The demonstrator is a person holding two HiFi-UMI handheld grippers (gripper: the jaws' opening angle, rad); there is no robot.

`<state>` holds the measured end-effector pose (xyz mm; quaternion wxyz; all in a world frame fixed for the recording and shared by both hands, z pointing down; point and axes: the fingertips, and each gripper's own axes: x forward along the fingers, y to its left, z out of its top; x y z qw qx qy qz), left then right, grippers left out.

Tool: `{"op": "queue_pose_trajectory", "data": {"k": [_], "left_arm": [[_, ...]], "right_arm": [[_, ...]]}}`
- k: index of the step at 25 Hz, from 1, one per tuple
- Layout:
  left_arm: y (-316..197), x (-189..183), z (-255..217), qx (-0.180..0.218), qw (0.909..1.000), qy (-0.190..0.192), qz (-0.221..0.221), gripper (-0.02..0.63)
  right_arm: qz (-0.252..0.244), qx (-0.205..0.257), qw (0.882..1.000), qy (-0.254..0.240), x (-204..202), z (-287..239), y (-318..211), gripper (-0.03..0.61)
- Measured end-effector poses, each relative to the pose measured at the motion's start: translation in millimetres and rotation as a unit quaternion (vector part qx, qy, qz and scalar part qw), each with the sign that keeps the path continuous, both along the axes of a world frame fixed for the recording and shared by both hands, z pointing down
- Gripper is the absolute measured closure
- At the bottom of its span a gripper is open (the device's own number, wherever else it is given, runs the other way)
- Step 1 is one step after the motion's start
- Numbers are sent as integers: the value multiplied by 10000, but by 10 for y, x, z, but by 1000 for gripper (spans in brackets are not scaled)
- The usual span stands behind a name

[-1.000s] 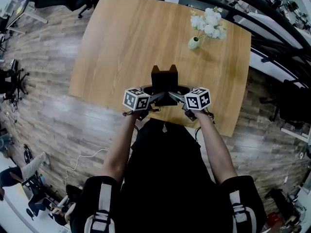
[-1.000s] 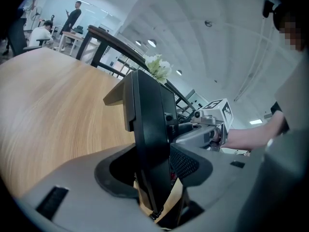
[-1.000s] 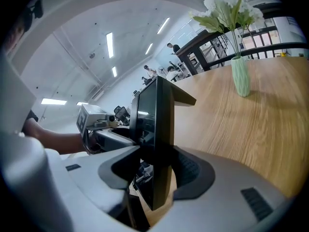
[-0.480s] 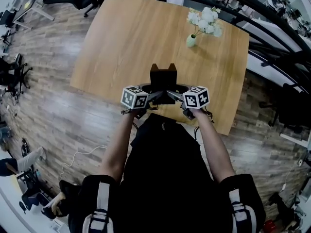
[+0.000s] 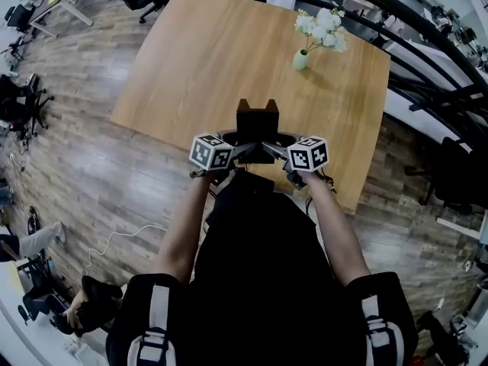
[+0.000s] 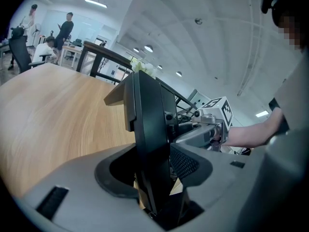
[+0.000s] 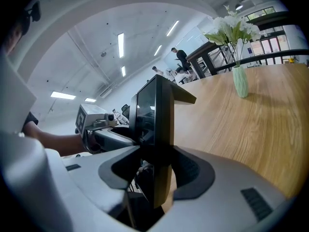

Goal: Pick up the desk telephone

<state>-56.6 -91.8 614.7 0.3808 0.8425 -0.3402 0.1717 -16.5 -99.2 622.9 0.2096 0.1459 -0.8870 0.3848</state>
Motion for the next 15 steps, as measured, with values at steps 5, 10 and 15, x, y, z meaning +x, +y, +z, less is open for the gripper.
{"op": "queue_pose_trajectory", "data": {"k": [5,10,15], "left_arm": [[150,17,-56,-11,9999,52,-96,391],[204,29,-63,-3,9998,106,-184,393],[263,22,-40,49,9997,-31,-229,393]], "right_arm": [[-108,57,9999,-15,-2,-30,133,361],[-199,127,9997,-13,2,-44,181,360],[-254,127,9996,-36,25,-55,250,360]]}}
